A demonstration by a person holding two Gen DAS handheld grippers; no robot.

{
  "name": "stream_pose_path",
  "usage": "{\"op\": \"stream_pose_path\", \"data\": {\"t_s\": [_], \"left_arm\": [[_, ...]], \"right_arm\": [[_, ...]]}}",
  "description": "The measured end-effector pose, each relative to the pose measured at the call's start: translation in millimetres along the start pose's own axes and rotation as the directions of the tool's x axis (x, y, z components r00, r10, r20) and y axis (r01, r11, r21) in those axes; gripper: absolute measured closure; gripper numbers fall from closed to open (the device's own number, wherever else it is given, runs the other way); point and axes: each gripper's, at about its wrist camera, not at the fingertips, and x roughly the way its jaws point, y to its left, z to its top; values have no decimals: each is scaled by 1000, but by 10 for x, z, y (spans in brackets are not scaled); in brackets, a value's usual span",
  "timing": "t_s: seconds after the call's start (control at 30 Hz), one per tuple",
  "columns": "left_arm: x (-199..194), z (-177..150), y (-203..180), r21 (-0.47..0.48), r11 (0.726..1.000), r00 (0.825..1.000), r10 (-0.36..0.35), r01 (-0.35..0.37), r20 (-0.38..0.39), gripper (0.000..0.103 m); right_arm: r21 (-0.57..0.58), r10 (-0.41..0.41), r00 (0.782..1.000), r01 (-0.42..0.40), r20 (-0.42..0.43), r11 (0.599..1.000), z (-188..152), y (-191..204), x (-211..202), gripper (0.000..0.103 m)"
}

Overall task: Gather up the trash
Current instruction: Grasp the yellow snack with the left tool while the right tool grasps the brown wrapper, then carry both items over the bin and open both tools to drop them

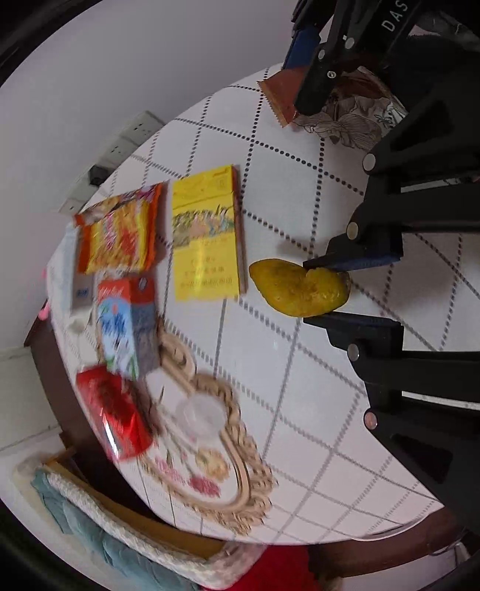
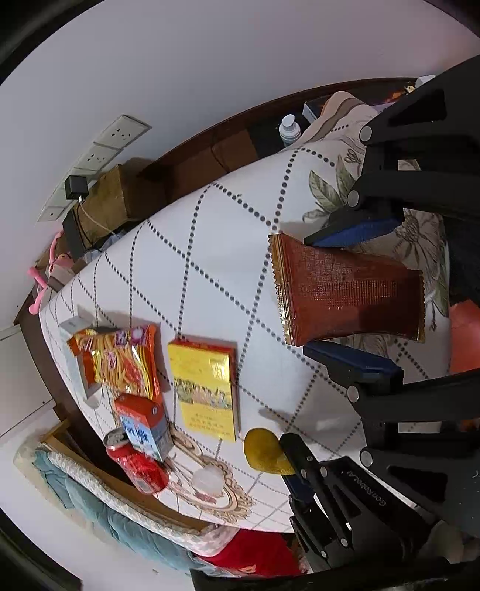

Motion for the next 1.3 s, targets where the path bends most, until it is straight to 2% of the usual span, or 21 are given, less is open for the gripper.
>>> {"op": "stream_pose_path", "data": {"t_s": [0.17,0.33,0.5,0.57,0.73,0.87,0.97,1.07,1.13,1.27,1.3], "left_arm": [[-441,-36,243,-69,996,995,54,-48,85,86],[-935,-75,1019,-169,982,979,113,-84,170,86],[-1422,-177,1813,-265,953,952,210,-149,221,86],[-1602,-274,2141,-310,932,939,261,-186,222,86],[-1947,-644,2910,-423,878,918,335,-224,211,86],[-2037,-1053,3617,-514,821,914,375,-249,155,86],[-1926,-1385,4163,-573,772,918,388,-275,83,86],[-1572,-1717,4673,-623,728,936,350,-284,-18,86],[-1304,-1927,4958,-644,712,950,299,-282,-85,86],[-597,-2342,5505,-689,682,968,129,-245,-216,86],[-350,-2467,5657,-705,672,965,55,-226,-256,86]], "right_arm": [[-35,29,999,-28,17,999,-16,183,-163,51],[-100,85,995,-80,53,992,34,561,-434,51],[-224,177,981,-156,76,962,129,1295,-733,51],[-276,212,974,-185,74,943,152,1612,-815,51],[-415,274,961,-235,36,879,162,2596,-954,51],[-520,299,954,-255,-1,815,73,3458,-928,51],[-587,296,953,-272,-58,762,-64,4193,-681,51],[-629,267,955,-290,-134,722,-249,4867,-266,51],[-654,231,955,-294,-184,697,-406,5272,51,51],[-700,126,948,-301,-291,647,-779,6032,872,51],[-706,90,943,-301,-320,641,-882,6202,1114,51]]}}
